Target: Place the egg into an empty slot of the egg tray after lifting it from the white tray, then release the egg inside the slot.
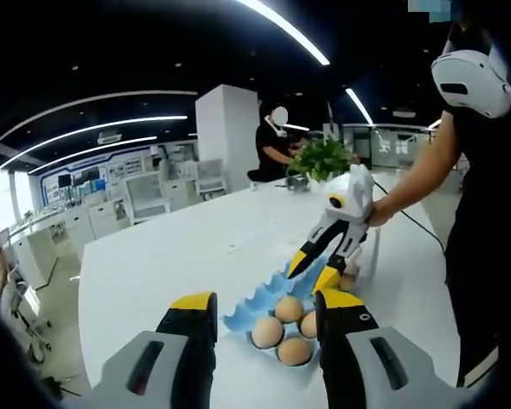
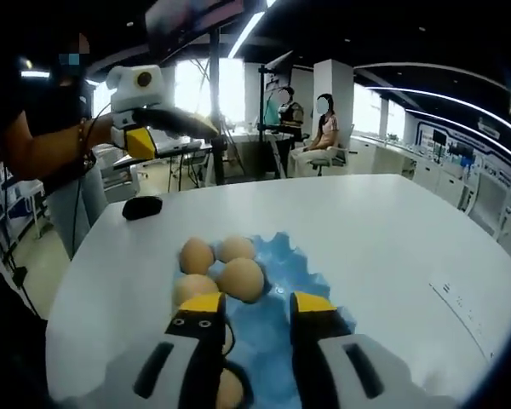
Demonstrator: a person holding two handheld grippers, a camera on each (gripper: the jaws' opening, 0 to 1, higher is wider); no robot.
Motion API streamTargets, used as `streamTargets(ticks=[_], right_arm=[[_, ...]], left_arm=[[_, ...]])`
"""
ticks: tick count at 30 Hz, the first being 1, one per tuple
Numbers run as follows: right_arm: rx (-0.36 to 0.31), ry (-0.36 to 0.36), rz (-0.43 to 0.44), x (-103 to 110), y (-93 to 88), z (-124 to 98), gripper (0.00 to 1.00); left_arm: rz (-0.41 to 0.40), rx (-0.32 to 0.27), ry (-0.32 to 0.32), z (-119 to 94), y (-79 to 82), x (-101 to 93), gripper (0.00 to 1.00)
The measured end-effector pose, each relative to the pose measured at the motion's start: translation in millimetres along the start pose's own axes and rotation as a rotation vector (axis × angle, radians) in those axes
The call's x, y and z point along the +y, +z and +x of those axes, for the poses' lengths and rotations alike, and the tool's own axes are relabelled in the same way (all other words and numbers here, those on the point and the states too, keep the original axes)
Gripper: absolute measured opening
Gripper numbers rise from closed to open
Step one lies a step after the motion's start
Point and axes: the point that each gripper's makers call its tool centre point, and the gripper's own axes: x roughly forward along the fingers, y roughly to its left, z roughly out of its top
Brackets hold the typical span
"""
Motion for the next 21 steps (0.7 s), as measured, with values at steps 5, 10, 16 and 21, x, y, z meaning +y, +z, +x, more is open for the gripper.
streamTargets(ticks=[5, 10, 16, 21], right_arm=[[-0.004, -0.038, 0.023, -8.0, -8.3, -17.2, 0.29], [-0.003, -0.071, 0.035, -15.8, -14.4, -32.7, 0.29], [0.009, -0.101, 0.054, -22.5, -26.3, -50.3, 0.29], [0.022, -0.118, 0.059, -24.5, -35.3, -63.4, 0.29]], left_arm=[[0.001, 0.000, -0.004, 0.6, 0.0, -0.6, 0.46], [0.002, -0.003, -0.005, 3.0, 1.1, -0.5, 0.46], [0.003, -0.004, -0.007, 4.2, 1.6, -1.2, 0.46], [-0.001, -0.001, -0.008, 4.3, 1.0, -1.8, 0.46]])
